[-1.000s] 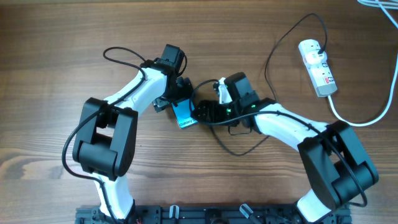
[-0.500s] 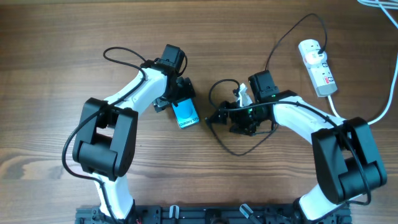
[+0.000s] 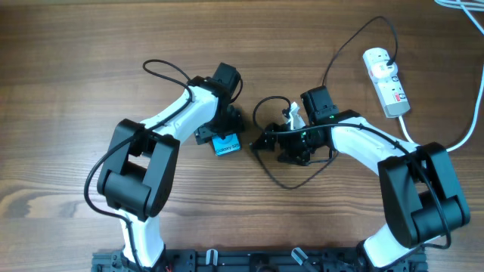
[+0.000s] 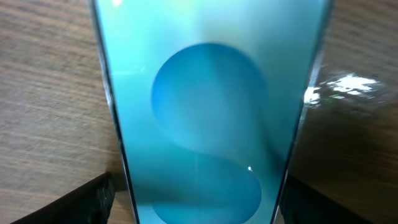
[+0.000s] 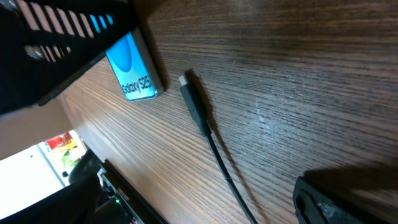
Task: Plug charger to phone and switch on socket
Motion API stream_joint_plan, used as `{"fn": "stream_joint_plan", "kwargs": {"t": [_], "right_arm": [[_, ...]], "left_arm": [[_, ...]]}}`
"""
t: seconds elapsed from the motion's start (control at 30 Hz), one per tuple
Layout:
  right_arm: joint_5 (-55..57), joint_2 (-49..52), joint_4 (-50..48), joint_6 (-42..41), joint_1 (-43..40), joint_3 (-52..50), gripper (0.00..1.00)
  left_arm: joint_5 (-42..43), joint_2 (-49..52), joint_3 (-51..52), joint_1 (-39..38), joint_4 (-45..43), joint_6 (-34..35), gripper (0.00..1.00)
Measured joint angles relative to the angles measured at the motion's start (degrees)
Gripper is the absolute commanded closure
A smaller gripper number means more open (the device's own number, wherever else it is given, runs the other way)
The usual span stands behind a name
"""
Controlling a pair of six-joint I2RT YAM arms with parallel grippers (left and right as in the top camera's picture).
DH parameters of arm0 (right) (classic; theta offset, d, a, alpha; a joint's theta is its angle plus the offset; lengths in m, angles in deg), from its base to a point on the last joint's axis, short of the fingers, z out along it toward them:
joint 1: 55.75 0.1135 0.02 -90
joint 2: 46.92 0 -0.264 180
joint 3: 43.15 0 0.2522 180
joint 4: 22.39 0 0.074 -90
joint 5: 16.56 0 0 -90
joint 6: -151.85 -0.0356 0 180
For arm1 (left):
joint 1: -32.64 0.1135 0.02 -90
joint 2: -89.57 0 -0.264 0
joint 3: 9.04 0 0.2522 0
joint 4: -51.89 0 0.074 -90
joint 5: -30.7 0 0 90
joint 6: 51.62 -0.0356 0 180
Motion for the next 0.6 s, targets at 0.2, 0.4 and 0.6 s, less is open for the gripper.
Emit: {"fn": "stream_joint_plan", "kwargs": {"t": [0.2, 0.4, 0.6], "right_arm": [[-0.1, 0.0, -5.1, -0.4, 2.1, -0.2, 0.0], [3.9, 0.0, -7.8, -1.2, 5.6, 6.1, 0.0], [11.1, 0.0, -14.6, -1.3, 7.8, 9.8, 0.0]], "left_arm": [[-0.3, 0.1, 0.1, 2.9, 1.3, -0.1, 0.12], [0.4, -0.2, 0.6, 7.0, -1.8, -4.8, 0.05], [-1.7, -0.3, 0.6, 7.5, -7.8, -7.4, 0.07]]}}
